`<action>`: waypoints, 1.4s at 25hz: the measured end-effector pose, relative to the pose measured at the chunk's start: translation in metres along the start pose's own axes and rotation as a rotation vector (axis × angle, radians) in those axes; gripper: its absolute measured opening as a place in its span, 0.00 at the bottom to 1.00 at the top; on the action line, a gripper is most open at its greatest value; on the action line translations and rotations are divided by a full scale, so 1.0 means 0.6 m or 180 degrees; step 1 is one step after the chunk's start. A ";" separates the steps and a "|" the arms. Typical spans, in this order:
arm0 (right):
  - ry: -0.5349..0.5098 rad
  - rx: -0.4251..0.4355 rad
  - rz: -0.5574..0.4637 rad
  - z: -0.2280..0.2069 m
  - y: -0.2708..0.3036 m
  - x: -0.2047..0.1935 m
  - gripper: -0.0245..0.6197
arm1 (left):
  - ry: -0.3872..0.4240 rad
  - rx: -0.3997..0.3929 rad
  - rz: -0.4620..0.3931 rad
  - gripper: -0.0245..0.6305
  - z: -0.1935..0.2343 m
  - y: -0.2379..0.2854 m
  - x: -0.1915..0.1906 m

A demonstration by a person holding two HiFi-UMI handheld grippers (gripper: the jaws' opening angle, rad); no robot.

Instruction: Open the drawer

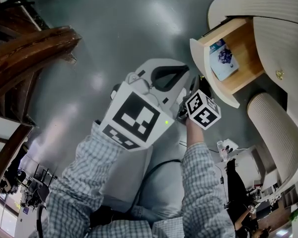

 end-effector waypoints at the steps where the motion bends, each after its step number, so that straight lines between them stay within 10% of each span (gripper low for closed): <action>1: 0.0007 -0.0002 0.0003 0.002 -0.002 -0.003 0.18 | 0.0007 -0.0003 0.0004 0.04 -0.001 -0.002 -0.001; 21: -0.0054 0.0333 0.0332 0.017 -0.051 -0.013 0.18 | 0.0085 -0.0059 0.0085 0.04 -0.051 -0.015 0.025; 35: -0.0325 0.0766 -0.0094 0.029 -0.219 0.096 0.05 | 0.0222 -0.0110 0.0135 0.04 -0.125 -0.054 0.125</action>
Point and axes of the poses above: the fingertips, and each gripper's own axes: y forward along the fingers, z to its left, x out of its top, the point moved 9 cm from there along -y, backward along the fingers, and after that the axes turned 14 degrees about -z, right-handed, at the moved point
